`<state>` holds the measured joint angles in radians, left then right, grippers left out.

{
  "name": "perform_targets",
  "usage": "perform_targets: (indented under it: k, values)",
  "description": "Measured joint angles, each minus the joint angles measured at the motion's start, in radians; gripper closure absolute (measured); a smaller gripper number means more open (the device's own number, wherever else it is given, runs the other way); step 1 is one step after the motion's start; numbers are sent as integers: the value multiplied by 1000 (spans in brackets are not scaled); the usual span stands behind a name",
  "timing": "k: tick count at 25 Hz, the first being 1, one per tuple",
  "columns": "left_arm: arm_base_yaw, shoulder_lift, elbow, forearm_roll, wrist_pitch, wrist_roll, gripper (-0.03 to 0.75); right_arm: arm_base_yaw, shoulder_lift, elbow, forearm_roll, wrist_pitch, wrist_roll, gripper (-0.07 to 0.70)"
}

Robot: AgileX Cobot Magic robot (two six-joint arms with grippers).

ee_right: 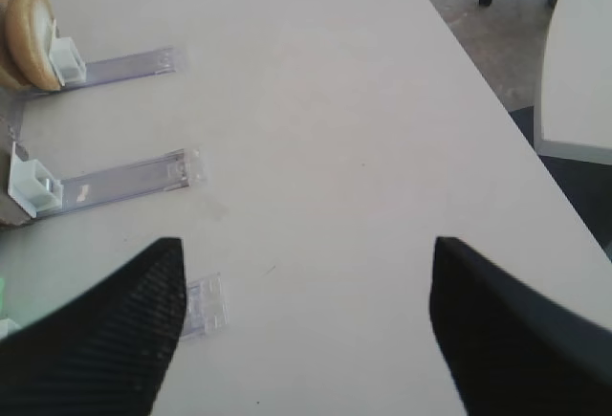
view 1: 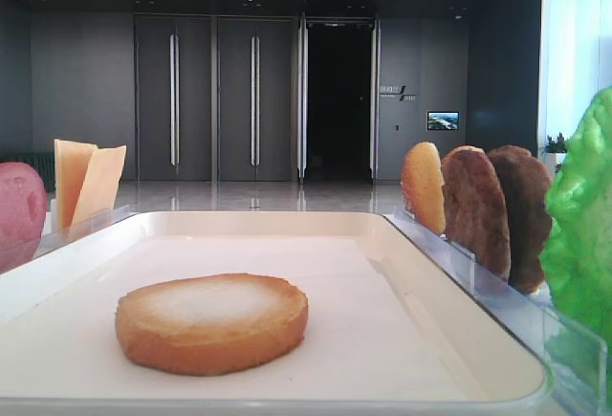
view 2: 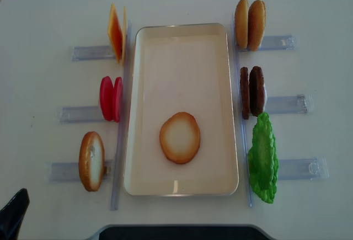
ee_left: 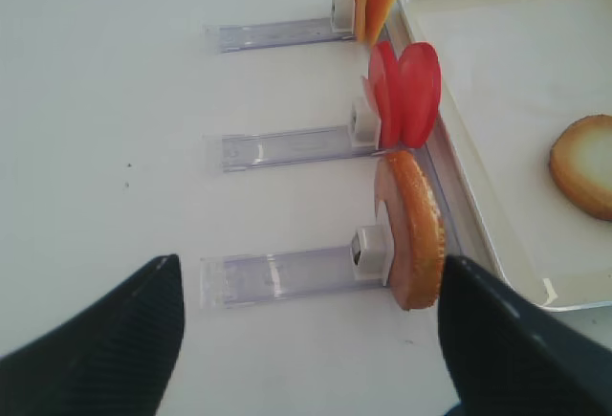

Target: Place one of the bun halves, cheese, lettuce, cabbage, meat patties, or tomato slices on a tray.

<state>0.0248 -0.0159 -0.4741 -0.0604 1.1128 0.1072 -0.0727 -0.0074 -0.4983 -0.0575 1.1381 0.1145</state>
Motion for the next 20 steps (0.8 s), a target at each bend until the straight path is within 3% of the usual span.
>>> perform_targets:
  k: [20]
  values:
    - [0, 0, 0, 0, 0, 0, 83, 0, 0, 0, 0, 0, 1, 97]
